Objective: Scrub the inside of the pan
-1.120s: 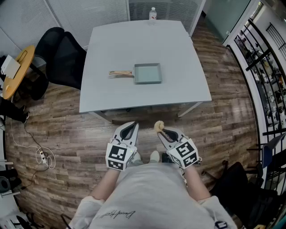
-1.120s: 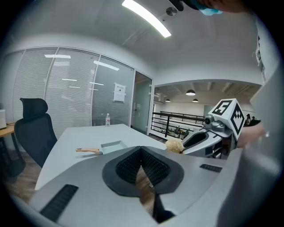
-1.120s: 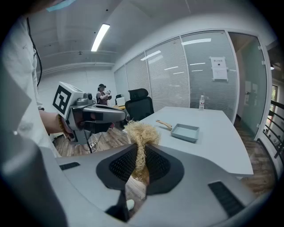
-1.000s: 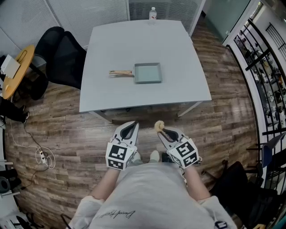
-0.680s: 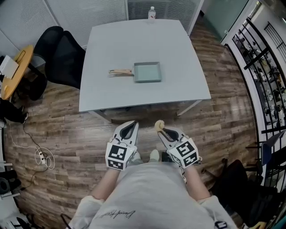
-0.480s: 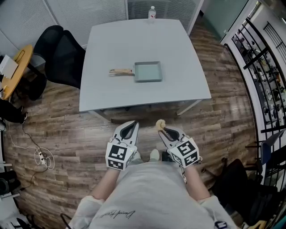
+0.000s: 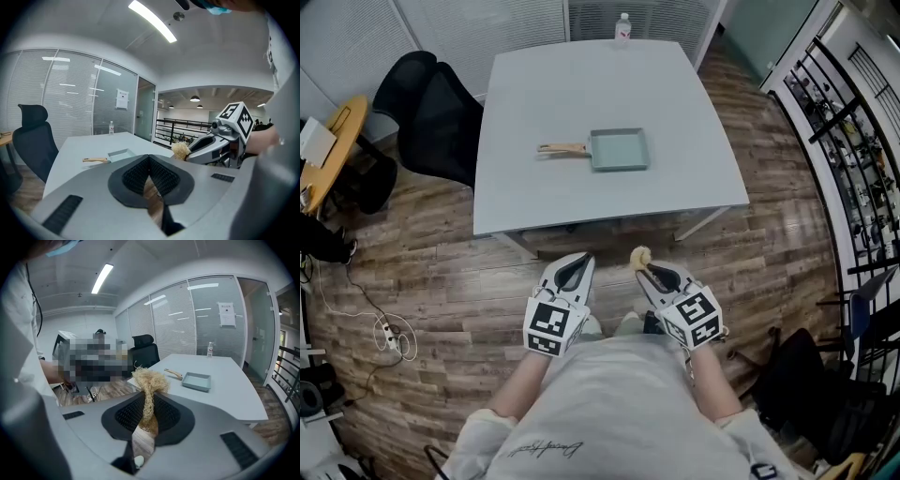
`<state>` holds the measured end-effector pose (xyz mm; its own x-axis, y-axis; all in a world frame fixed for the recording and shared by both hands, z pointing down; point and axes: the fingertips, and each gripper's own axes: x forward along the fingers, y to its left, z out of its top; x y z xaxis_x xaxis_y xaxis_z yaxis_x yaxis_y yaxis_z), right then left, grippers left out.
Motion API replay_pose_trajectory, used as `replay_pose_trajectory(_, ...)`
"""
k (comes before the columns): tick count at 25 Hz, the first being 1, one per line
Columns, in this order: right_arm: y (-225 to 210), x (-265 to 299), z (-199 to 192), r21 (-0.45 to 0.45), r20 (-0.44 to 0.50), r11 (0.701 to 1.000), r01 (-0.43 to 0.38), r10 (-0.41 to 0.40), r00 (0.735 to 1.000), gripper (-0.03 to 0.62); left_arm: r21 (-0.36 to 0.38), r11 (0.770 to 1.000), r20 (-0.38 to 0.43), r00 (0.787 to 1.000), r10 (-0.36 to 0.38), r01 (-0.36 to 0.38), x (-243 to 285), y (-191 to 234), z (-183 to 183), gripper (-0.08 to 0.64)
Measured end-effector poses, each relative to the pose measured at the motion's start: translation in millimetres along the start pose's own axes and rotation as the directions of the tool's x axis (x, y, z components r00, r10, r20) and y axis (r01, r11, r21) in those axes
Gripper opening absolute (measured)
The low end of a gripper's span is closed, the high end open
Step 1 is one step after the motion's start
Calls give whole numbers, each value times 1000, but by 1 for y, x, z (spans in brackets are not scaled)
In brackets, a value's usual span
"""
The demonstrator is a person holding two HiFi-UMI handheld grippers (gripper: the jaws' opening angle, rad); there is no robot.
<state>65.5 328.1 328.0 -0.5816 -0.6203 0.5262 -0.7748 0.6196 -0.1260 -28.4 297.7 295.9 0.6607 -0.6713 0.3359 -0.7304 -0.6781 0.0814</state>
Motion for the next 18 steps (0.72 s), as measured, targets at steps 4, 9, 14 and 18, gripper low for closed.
replay_pose_trajectory(4,8,4,-1,-5,-4,1000,3,-3,1000,71,-8,1000,2,1000,-5,5,-5,6,-4,11)
replay_pose_trajectory(9,10,15,-3,-14,-19,1000,-13,13,1000,71,-20,1000,3,1000,-3,3,-3,14,-8,11)
replay_pose_trajectory(14,-2,32,7,-25,-16,999,-30,29,999,71,-26,1000,4,1000,5,-5,12,29,-4,11)
replay_pose_trajectory(18,-26,49,17,-27,-15,999,-40,39,999,71,-28,1000,4,1000,12,-12,36,43,3,11)
